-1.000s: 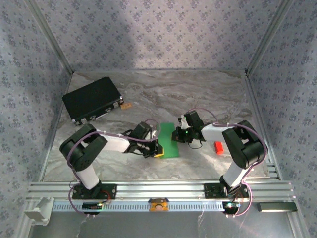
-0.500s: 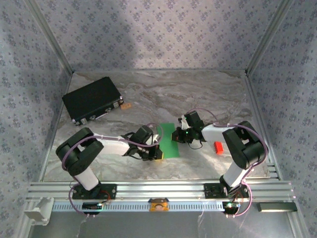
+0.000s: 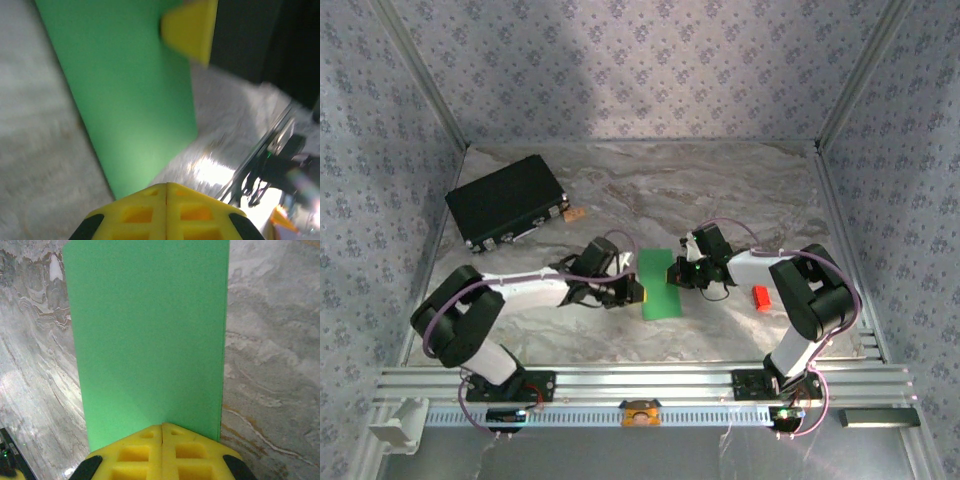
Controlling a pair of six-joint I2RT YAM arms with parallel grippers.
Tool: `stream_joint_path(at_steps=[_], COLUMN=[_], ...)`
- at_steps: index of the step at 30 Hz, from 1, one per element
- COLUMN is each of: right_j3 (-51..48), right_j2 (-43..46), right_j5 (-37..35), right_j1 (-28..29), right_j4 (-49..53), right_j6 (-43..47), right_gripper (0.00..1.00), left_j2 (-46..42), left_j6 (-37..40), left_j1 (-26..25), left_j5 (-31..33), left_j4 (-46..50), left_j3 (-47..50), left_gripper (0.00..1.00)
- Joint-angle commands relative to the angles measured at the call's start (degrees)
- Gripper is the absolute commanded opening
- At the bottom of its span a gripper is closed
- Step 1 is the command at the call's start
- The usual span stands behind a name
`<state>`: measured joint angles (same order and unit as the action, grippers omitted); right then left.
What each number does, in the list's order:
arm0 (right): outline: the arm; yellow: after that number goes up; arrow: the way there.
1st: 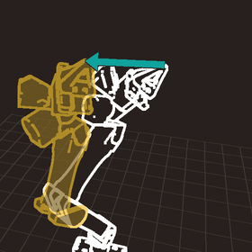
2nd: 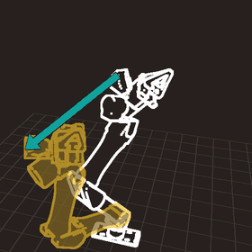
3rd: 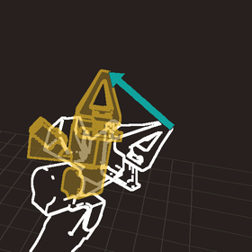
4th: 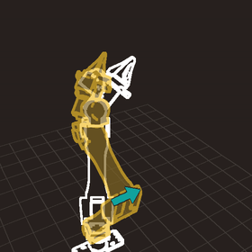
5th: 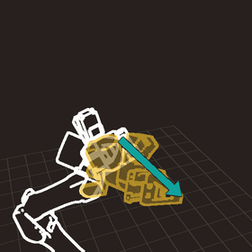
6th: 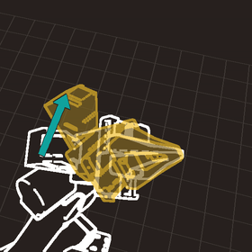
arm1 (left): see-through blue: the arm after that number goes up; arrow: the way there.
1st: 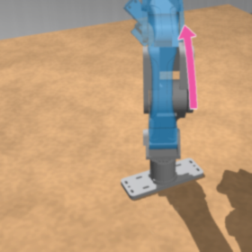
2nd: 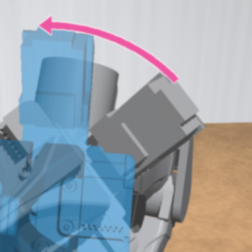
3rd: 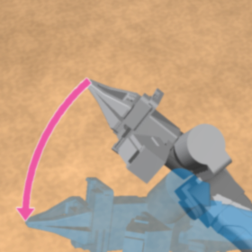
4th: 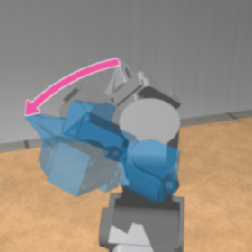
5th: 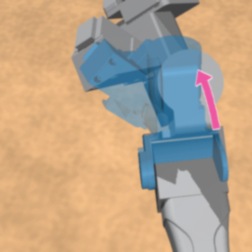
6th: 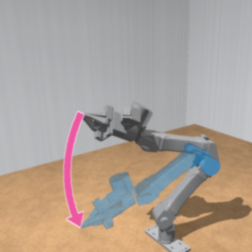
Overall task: Fold a paper plane with a square sheet of paper (pick it up from the middle)
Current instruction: First fold the square sheet of paper in half at the center of the table.
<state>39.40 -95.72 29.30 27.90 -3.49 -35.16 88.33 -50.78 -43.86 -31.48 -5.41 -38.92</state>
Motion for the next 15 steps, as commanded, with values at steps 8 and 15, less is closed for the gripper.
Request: stream_joint_path(at_steps=[8, 15], right_j3=[-2.91, -2.94], right_j2=[-2.68, -2.83], right_j5=[-6.01, -5.92], right_j1=[-0.41, -0.39], right_j4=[9.62, 9.31], right_j6=[-0.39, -0.42], right_gripper=[0.00, 0.00], left_j2=[10.62, 15.04], left_j6=[-2.85, -1.61], left_j1=[2.53, 2.98], left_j5=[-2.62, -1.39], left_j4=[-5.28, -4.20], left_j3=[-5.81, -3.36], left_gripper=[0.06, 0.06])
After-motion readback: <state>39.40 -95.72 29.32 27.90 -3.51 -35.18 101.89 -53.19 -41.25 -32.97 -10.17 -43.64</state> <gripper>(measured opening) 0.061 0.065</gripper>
